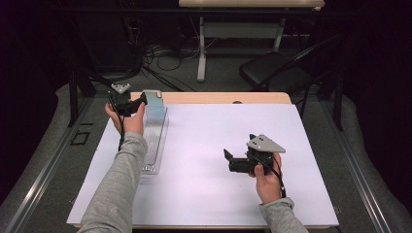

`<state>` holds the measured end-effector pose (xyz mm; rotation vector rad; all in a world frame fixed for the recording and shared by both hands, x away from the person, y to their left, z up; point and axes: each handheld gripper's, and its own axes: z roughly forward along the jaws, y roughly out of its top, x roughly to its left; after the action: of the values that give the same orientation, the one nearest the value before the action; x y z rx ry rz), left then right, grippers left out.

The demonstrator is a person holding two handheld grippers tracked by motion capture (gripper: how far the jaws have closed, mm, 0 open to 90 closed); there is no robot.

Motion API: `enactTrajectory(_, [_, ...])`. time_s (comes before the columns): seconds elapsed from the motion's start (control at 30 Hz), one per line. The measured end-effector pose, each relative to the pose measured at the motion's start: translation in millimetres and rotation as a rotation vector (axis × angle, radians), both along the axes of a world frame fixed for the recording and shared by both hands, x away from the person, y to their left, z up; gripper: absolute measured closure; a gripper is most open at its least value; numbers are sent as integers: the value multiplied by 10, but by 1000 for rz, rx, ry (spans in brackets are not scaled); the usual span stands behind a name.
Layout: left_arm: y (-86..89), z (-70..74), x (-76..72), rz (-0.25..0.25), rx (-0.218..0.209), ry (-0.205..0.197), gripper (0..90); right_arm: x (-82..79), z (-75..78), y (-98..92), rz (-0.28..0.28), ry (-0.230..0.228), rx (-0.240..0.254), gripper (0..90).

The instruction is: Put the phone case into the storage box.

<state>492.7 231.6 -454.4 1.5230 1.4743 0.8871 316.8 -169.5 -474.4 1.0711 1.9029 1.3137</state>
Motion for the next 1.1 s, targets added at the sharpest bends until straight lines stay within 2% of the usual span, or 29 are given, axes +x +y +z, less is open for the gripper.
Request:
enactTrajectory(0.1, [2, 50, -57, -27, 7, -12, 359, 2, 0, 6, 1, -3, 0, 1])
enactTrajectory(0.23, [11, 102, -138, -74, -40, -12, 392, -6, 2, 18, 2, -4, 0, 1])
enactTrajectory(0.33, [19, 128, -191, -107, -52, -8, 392, -10, 5, 18, 3, -2, 0, 1])
enactTrajectory(0.53, [35, 192, -302, -137, -17, -12, 391, -12, 4, 26, 6, -5, -3, 1])
enactTrajectory(0.63, [51, 232, -352, -199, -49, -6, 391, -9, 3, 26, 6, -2, -4, 1])
enactTrajectory(0.7, [40, 258, -396, -237, -46, -12, 390, -6, 2, 24, 4, 0, -5, 2])
enactTrajectory(0.77, [21, 278, -431, -269, -53, -11, 370, -7, 3, 25, 4, -1, -4, 2])
enactTrajectory(0.83, [-1, 298, -465, -279, -49, -18, 327, -4, 3, 24, 4, -2, -6, 2])
enactTrajectory(0.9, [-14, 313, -489, -302, -73, -20, 288, -3, 4, 22, 8, 1, -9, 2])
enactTrajectory(1.1, [-52, 368, -574, -367, -87, -12, 208, 1, 4, 25, 16, 3, -13, 0])
